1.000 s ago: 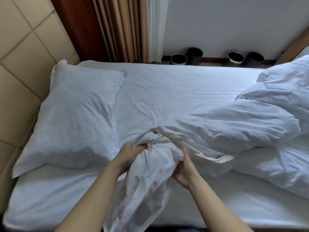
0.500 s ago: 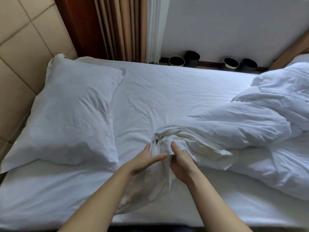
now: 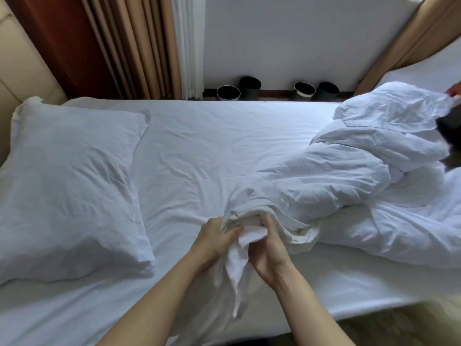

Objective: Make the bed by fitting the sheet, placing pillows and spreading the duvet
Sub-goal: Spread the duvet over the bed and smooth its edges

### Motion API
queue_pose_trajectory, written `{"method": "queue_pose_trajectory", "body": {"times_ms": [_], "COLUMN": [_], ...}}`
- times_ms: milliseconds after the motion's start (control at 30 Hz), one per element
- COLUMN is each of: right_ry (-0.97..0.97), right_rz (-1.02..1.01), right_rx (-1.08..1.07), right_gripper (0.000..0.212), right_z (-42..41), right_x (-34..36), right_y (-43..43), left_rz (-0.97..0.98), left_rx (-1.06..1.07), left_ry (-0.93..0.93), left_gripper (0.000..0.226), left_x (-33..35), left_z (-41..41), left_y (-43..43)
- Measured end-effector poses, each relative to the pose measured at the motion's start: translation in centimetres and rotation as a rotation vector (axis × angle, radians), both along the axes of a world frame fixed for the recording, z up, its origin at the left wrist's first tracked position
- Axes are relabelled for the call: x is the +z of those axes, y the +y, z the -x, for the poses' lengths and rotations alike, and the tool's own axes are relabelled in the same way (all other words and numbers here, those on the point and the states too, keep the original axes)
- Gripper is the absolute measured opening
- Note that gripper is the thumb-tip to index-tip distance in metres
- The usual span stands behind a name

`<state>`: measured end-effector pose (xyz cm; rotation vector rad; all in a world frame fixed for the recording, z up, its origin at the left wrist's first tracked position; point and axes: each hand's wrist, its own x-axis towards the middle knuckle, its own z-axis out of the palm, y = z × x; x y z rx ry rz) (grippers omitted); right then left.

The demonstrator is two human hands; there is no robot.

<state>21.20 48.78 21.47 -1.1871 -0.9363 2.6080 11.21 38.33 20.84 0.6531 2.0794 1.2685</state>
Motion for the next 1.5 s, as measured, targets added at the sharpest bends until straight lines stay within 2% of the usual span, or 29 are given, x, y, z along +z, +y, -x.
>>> {"method": "queue_pose_trajectory", "body": {"times_ms": [67, 233, 333, 400, 467, 533, 667, 700, 767, 833, 900, 1000, 1067, 1167, 1233, 1333, 1400, 1467, 1500], "right_ry": [-0.043, -0.076, -0.161, -0.245, -0.326, -0.343, -0.351, -0.330, -0.290, -0.228, -0.140, -0.004, 0.074, 0.044, -0.050, -0.103, -0.100, -0.076, -0.064], "right_rz": [-0.030, 0.068, 0.071, 0.018, -0.177, -0.418, -0.907, -0.990, -1.055, -1.005, -0.926, -0.751, -0.617, -0.449, -0.336, 0.007, 0.177, 0.274, 0.297], "right_rx": [-0.128, -0.336, -0.415, -0.479, -0.560, -0.544, -0.279, -0.193, -0.057, 0.010, 0.045, 0.070, 0.121, 0.152, 0.086, -0.019, -0.098, -0.248, -0.317], "right_gripper": [0.063, 0.066, 0.063, 0.050, 0.036, 0.036, 0.023, 0.019, 0.021, 0.018, 0.021, 0.014, 0.016, 0.021, 0.027, 0.054, 0.072, 0.073, 0.073], "right_z": [-0.4, -0.4, 1.2, 2.7, 4.3, 5.8, 6.7, 6.8, 6.9, 7.0, 7.0, 6.3, 5.8, 5.3, 4.7, 3.1, 2.5, 2.5, 2.8], "right_x": [-0.1, 0.1, 0.2, 0.2, 0.7, 2.3, 4.9, 5.3, 5.5, 5.4, 5.1, 5.4, 4.8, 3.4, 2.0, -0.1, -1.1, -1.8, -2.3], "right_y": [0.9, 3.2, 4.7, 5.2, 5.5, 5.7, 7.0, 7.1, 6.8, 6.7, 7.7, 10.2, 11.7, 13.6, 15.1, 17.3, 18.8, 20.8, 22.0], "left_rz": [-0.005, -0.020, -0.005, 0.029, 0.082, 0.135, 0.246, 0.253, 0.162, 0.045, 0.000, 0.018, 0.109, 0.318, 0.358, 0.261, 0.138, 0.056, 0.037], "left_rx": [-0.082, -0.325, -0.364, -0.335, -0.298, -0.267, -0.357, -0.349, -0.272, -0.238, -0.234, -0.114, -0.066, -0.074, -0.166, -0.323, -0.325, -0.253, -0.203], "left_ry": [-0.007, -0.043, -0.045, -0.058, -0.067, -0.090, -0.086, -0.076, -0.138, -0.125, 0.013, 0.146, 0.185, 0.339, 0.377, 0.163, 0.013, -0.084, -0.092], "left_gripper": [0.035, 0.039, 0.037, 0.036, 0.038, 0.044, 0.028, 0.030, 0.049, 0.070, 0.077, 0.095, 0.100, 0.067, 0.058, 0.047, 0.031, 0.010, 0.009], "left_x": [0.7, 2.8, 3.3, 3.5, 3.5, 3.2, 3.0, 3.0, 3.7, 4.7, 5.2, 5.1, 5.4, 5.4, 5.2, 5.3, 6.2, 7.5, 8.3], "left_z": [0.3, 1.2, 2.1, 2.8, 3.7, 4.7, 5.9, 6.0, 5.4, 4.0, 2.8, 2.4, 2.5, 3.0, 3.7, 4.3, 3.7, 3.5, 3.6], "left_y": [-0.6, -3.2, -5.0, -5.9, -6.6, -7.1, -6.2, -5.2, -2.4, 1.1, 4.3, 8.3, 11.0, 14.9, 16.4, 17.6, 18.1, 18.5, 18.6]}}
